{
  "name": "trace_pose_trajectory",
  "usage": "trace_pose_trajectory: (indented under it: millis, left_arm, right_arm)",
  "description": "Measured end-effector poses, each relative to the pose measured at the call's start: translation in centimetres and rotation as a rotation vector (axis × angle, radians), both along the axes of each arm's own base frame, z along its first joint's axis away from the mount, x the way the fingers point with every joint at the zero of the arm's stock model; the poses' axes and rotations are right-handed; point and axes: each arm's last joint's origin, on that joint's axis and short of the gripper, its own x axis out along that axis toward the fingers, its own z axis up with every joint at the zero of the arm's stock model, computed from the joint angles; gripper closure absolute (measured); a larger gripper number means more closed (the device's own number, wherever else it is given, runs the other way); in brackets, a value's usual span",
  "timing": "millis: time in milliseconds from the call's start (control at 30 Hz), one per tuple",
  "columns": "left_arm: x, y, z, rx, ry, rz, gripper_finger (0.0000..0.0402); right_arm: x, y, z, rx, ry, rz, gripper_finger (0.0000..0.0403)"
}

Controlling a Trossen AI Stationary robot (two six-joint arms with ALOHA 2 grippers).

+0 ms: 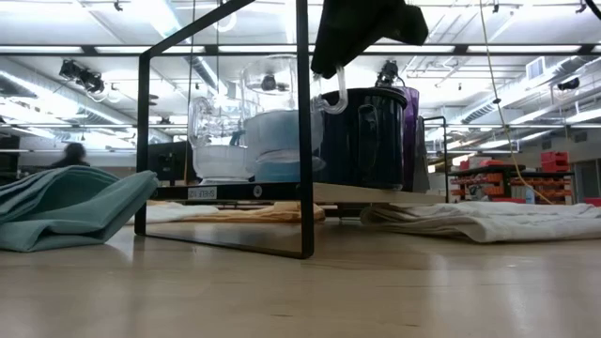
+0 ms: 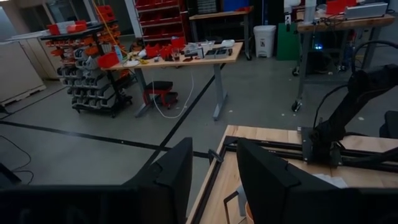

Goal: Stack small to large cups/mugs on shelf
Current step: Put the transparent mug on the shelf, then return to Home Position

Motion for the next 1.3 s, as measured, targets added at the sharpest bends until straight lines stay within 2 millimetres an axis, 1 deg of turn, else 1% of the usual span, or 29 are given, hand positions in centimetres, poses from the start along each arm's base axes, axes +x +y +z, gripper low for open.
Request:
trace_pose_trajectory:
  millis: [267,400,600,700,800,933,967,1067,1167,1233,1300]
  left_arm:
    - [0.0,0.0,0.1,0.005,-0.009,0.000,0.0260]
    - [0.0,0.0,0.1,0.005,-0.010,0.000,0.0262]
    - [0.0,0.0,0.1,0.005,-0.010,0.000,0.0268]
    - [0.0,0.0,0.1,0.005,-0.009,0.000,0.0265]
    - [0.0,0.0,0.1,0.006,-0.009,0.000,0.0260]
    - [0.0,0.0,0.1,0.009,-0.013,0.000,0.0257]
    - [0.0,0.0,0.2,0.010,-0.014,0.000,0.0258]
    - [0.0,0.0,0.2,0.009,-0.018,-0.022,0.0263]
    - [0.1,-0.1,0.2,-0.003,-0.024,-0.047,0.0266]
    - [0.1,-0.1,0.2,-0.006,-0.021,-0.052,0.0266]
    - [0.1,-0.1,0.1,-0.012,-0.023,-0.051,0.0264]
  right_arm:
    - [0.0,0.1,0.0,0.037,0.014,0.016,0.0313]
    - [0.0,0.1,0.0,0.047,0.018,0.016,0.0287]
    - [-0.1,0.3,-0.1,0.091,0.036,0.030,0.0275]
    - [-0.1,0.4,0.5,0.120,0.043,0.047,0.0277]
    - [-1.1,0.0,2.5,0.125,0.045,0.053,0.0281]
    - [-3.4,-1.2,5.6,0.090,0.080,0.035,0.0287]
    - [-4.0,-1.5,6.6,0.087,0.060,0.021,0.0289]
    - [-5.9,-2.6,10.0,0.046,-0.070,0.001,0.0294]
    - [-8.2,-3.1,13.3,-0.067,-0.227,0.042,0.0302]
    - [-10.2,-3.6,15.0,-0.142,-0.316,0.033,0.0310]
    - [-12.6,-4.4,16.3,-0.207,-0.391,-0.021,0.0318]
